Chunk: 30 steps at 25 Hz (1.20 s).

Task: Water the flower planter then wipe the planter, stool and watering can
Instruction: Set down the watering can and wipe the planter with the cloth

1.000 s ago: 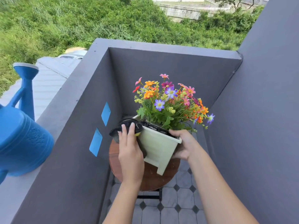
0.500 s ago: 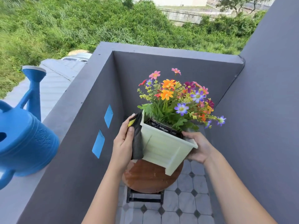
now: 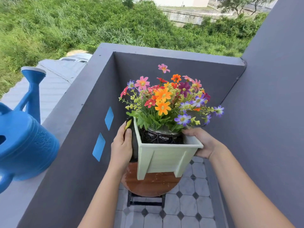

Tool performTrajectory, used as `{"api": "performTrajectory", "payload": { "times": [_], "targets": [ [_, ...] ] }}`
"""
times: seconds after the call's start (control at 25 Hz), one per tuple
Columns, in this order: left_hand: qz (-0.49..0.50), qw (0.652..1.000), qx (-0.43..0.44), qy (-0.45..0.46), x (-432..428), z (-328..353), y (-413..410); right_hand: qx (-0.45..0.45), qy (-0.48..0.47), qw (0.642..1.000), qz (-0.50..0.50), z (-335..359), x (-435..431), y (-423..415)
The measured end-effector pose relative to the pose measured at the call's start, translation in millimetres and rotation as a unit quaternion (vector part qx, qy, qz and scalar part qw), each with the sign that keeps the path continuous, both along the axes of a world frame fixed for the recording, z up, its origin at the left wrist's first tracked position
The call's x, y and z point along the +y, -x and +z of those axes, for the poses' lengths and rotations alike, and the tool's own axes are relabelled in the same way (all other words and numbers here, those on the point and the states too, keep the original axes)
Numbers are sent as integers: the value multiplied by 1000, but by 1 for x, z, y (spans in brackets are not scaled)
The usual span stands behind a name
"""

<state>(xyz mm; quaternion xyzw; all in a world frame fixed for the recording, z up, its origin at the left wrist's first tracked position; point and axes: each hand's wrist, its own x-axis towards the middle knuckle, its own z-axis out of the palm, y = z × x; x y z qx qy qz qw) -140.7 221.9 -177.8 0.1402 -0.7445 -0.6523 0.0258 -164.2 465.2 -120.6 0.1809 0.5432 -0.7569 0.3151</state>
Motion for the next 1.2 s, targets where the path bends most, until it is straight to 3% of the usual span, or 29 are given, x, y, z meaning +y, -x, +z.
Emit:
{"api": "performTrajectory", "payload": {
  "times": [0.16,0.64,0.76,0.84,0.88,0.96,1.04,1.2],
  "targets": [
    [-39,984,-131,-111,1,3,1,-24,-40,999,16,-6,-7,0],
    [74,979,-144,-122,13,-27,-4,-39,-81,996,4,-28,-19,2],
    [79,977,-147,-130,12,-32,1,-10,-30,998,-54,-32,-14,-7],
    [88,975,-156,-134,13,-29,4,11,7,986,-165,-31,-18,-23],
    [89,974,-160,-132,13,-27,6,26,-12,971,-236,-31,-25,-33],
    [89,973,-165,-131,13,-26,6,55,-183,921,-339,-35,-51,-62],
    [83,975,-161,-128,12,-26,7,99,-303,886,-336,-32,-89,-89],
    [67,980,-152,-110,11,-24,6,67,-314,904,-283,-24,-139,-89]
  ]
}}
